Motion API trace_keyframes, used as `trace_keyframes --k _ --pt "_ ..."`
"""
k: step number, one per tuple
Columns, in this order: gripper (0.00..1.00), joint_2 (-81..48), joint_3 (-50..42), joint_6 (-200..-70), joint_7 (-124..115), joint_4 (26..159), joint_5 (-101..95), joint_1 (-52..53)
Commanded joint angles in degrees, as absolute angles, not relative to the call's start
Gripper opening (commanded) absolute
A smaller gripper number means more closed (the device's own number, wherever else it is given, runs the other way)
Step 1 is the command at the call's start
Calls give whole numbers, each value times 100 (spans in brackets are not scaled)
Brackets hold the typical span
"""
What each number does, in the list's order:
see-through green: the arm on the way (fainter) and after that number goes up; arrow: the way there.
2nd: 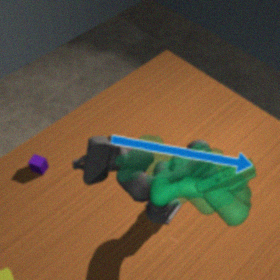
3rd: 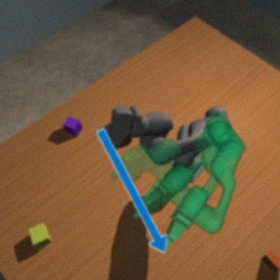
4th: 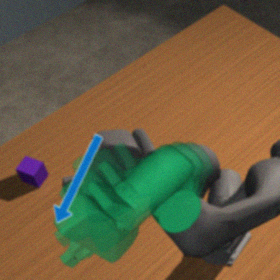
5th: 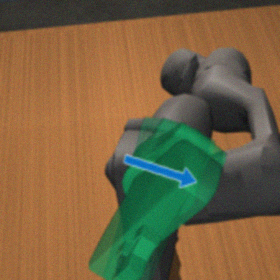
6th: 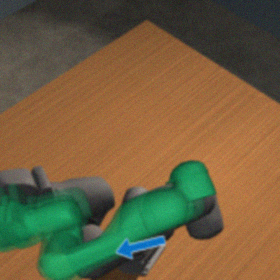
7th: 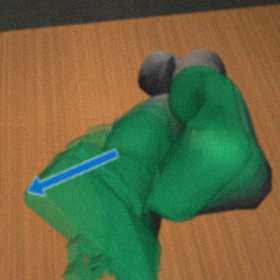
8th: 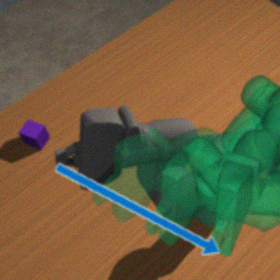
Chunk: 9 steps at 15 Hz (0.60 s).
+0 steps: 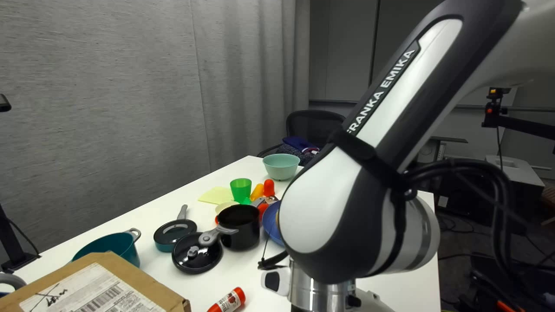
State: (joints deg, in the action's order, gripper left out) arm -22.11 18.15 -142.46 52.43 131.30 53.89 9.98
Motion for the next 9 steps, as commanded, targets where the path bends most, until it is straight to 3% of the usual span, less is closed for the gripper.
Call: trace_keyframes --k 1,5,9 --pt "34 -1858 1982 -14817 5577 13421 5730 1008" --pt "8 -1497 1910 -15351 5424 13606 5384 1068" --pt "2 -940 1551 -15893 4759 13878 4296 1026"
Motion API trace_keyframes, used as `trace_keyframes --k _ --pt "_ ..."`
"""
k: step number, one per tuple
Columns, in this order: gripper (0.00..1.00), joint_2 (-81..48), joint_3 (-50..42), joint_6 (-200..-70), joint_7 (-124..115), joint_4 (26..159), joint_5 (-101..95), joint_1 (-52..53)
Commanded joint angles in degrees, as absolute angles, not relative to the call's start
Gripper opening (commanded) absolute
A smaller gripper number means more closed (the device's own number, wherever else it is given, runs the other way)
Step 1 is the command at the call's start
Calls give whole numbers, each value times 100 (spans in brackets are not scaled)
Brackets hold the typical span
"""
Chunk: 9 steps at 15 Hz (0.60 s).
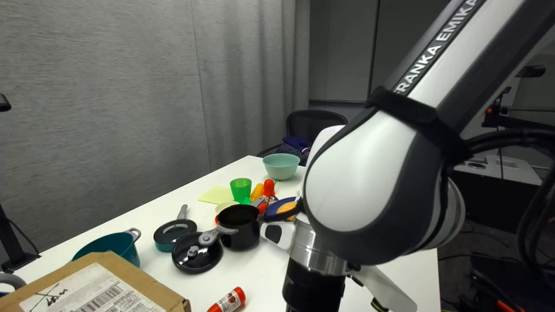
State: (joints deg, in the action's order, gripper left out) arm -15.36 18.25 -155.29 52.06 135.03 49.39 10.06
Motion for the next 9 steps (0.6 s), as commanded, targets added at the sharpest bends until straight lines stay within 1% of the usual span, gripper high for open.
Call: trace_keyframes --k 1,4,6,7,9 --pt "6 -768 1419 -15977 4529 13956 4041 906" --pt "5 -582 1018 -16347 3840 14026 3415 612" --pt "5 -647 644 -16346 3531 13935 3384 495" --pt "5 -711 516 -16280 3358 13870 3379 395" --pt "5 -742 463 -15695 3633 13689 3885 208"
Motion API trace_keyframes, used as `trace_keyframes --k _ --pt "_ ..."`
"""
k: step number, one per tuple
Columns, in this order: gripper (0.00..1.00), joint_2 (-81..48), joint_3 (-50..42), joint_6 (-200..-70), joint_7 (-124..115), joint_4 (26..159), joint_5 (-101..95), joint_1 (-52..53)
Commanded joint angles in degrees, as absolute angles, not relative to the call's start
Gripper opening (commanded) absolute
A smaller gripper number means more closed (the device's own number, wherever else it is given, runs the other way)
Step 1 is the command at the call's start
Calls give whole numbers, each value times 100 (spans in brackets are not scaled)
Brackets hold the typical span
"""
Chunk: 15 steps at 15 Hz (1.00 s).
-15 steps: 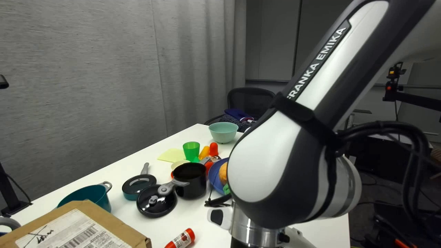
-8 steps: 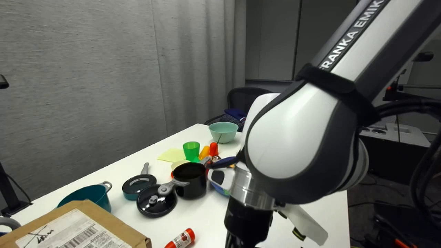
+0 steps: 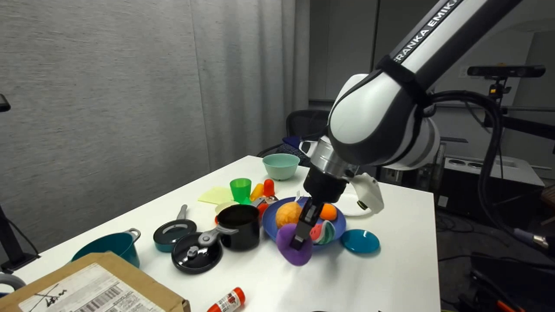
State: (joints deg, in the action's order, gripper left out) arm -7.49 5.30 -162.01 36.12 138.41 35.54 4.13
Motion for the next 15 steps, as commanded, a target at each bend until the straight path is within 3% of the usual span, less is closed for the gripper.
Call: trace_keyframes --k 1,4,8,15 --pt "5 -745 482 -15489 3786 13688 3994 167" --pt "5 -696 678 -15327 3928 13816 4203 127" --pt "5 -593 653 -16084 3310 13954 3822 211" --pt "5 -877 -245 -17385 1506 14042 2341 361"
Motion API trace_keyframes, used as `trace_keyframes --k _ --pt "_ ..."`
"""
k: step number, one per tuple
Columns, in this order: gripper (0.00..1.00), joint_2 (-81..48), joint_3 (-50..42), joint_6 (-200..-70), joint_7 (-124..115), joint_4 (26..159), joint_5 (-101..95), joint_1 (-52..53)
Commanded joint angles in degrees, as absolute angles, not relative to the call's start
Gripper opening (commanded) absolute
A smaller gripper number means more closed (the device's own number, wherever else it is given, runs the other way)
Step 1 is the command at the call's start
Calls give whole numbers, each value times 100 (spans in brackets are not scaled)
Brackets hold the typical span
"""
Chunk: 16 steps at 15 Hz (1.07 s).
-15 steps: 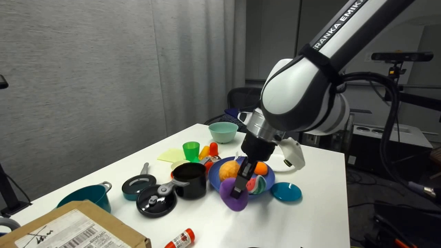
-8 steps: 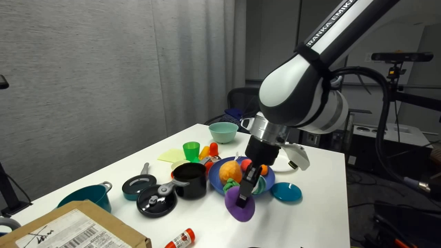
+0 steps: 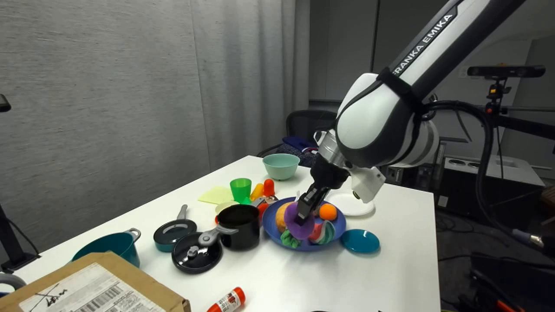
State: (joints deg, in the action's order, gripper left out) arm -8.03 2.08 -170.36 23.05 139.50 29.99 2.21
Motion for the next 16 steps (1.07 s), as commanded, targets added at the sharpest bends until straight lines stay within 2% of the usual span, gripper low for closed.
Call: trace_keyframes --k 1,4,5,6,11,13,16 --pt "5 -908 -176 -17459 1026 14074 1873 109" --pt "5 -1077 -568 -17439 164 14000 1079 107" --pt "47 -1121 -933 -17351 -20 13962 987 424" --pt "47 -1154 -999 -17283 -166 13935 862 455" --pt "86 -1145 -1228 -17076 -590 13887 612 709" --pt "99 -1007 -825 -16905 -635 13893 609 380" --pt "100 -734 -346 -16396 -394 13868 975 148"
